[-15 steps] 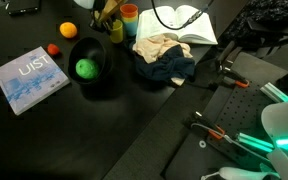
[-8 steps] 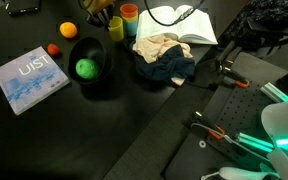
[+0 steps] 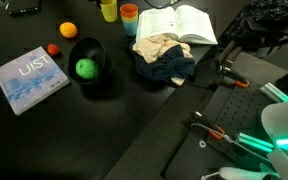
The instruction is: Stack the cups together
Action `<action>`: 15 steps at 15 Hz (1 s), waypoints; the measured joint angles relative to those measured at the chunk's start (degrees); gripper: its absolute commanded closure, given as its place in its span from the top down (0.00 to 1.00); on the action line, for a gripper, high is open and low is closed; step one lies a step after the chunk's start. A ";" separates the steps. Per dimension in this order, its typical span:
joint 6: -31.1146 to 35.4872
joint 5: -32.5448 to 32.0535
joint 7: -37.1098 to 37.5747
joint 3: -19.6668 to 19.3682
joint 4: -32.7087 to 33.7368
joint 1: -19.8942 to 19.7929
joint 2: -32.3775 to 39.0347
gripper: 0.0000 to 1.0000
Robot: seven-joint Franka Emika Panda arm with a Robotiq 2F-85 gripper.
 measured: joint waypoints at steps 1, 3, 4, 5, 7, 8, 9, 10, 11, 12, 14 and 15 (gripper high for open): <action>-1.14 -0.04 0.04 -0.54 1.40 -0.14 -0.06 0.05; -3.66 -0.05 0.06 -1.28 4.24 -0.68 -0.12 0.05; -5.18 -0.05 0.07 -1.40 5.63 -1.11 -0.15 0.05; -6.69 -0.05 0.07 -1.45 6.93 -1.60 -0.17 0.05; -8.81 -0.07 0.07 -1.59 8.86 -2.45 -0.23 0.05; -9.64 -0.09 0.07 -1.67 9.39 -2.77 -0.25 0.05; -10.45 -0.09 0.07 -1.68 9.66 -3.07 -0.25 0.05; -11.10 -0.09 0.07 -1.68 9.69 -3.29 -0.25 0.05; -11.70 -0.09 0.07 -1.68 9.63 -3.43 -0.23 0.05; -12.21 -0.19 0.07 -1.68 9.53 -3.48 -0.20 0.05; -12.81 -0.67 0.07 -1.66 9.14 -3.46 -0.13 0.05; -12.95 -1.00 0.09 -1.66 8.89 -3.40 -0.06 0.05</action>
